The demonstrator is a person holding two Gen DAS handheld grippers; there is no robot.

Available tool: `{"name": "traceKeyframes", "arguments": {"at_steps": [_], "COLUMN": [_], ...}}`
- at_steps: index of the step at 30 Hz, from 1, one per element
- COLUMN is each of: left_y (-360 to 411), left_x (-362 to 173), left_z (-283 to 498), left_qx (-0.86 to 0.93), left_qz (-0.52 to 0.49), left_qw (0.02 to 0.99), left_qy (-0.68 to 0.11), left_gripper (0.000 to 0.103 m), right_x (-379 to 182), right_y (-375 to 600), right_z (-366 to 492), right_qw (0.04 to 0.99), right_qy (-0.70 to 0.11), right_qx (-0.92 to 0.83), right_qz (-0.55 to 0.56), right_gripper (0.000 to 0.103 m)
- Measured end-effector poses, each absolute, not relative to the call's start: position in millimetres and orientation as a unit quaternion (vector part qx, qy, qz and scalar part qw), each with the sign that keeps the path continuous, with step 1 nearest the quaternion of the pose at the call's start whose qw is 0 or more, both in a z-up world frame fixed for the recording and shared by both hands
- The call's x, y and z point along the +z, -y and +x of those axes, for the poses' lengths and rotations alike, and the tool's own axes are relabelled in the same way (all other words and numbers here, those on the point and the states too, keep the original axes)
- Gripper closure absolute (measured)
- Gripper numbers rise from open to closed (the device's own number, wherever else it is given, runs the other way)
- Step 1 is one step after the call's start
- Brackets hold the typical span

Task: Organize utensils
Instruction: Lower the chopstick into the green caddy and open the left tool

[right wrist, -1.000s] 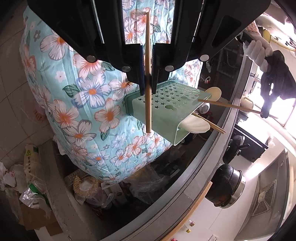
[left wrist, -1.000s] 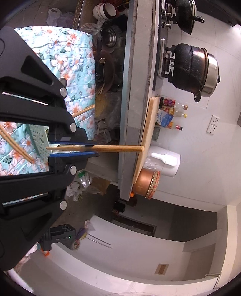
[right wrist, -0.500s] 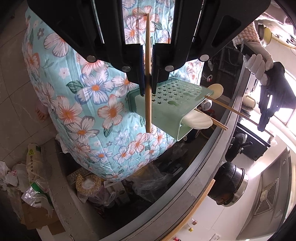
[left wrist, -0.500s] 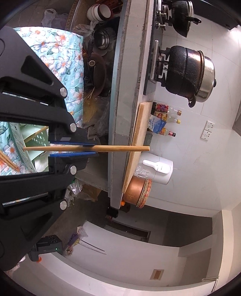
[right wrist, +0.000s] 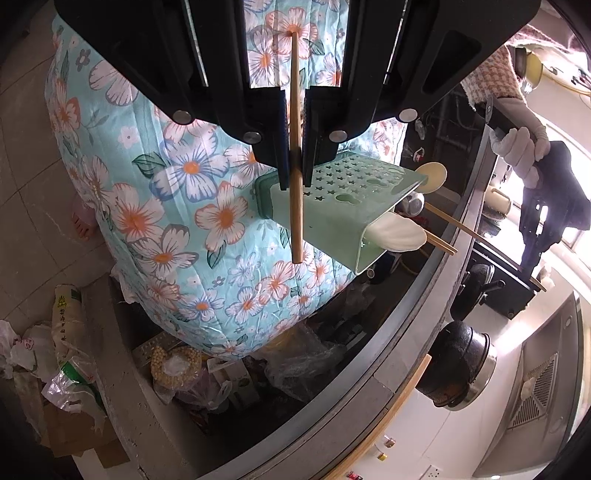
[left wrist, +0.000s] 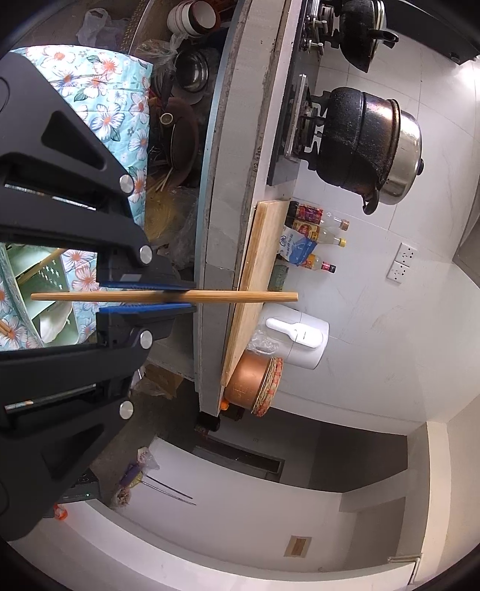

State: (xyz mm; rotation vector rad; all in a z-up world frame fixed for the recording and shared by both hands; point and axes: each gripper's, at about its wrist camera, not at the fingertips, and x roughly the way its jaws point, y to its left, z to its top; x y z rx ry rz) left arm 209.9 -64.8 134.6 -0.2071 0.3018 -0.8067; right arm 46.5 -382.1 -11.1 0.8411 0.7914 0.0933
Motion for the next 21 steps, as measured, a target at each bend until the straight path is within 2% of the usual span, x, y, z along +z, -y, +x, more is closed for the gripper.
{"name": "traceKeyframes", "arguments": {"at_steps": [16,17,19,20,21], "left_y": [109.3,112.3,114.9,114.4,113.7], "left_x": [68.3,64.8,60.5,59.5,59.0], "left_z": [231.4,231.6,230.2,228.9,226.7], "left_qx": [-0.389,-0.393,-0.399,-0.402,-0.404], "left_qz": [-0.052,-0.050,-0.051,-0.055,-0.058], "left_qw": [0.892,0.888,0.883,0.882,0.881], "left_qy": [-0.226,-0.234,-0.241,-0.241,-0.238], "left_gripper": [0.097,0.095,0.081,0.070,0.066], "right_x": [-14.1,-14.0,-13.4,-12.7,-11.7], "right_y": [384.3,384.2,383.3,382.7,382.6], "right_z": [46.2,45.9,45.0,44.2,43.3], "right_qw": [0.834,0.834,0.835,0.835,0.836], "right_qy": [-0.376,-0.376,-0.376,-0.376,-0.375], "right_qx": [0.041,0.041,0.041,0.041,0.040], "right_qz": [0.402,0.402,0.400,0.399,0.398], "right_gripper": [0.096,0.096,0.096,0.096,0.096]}}
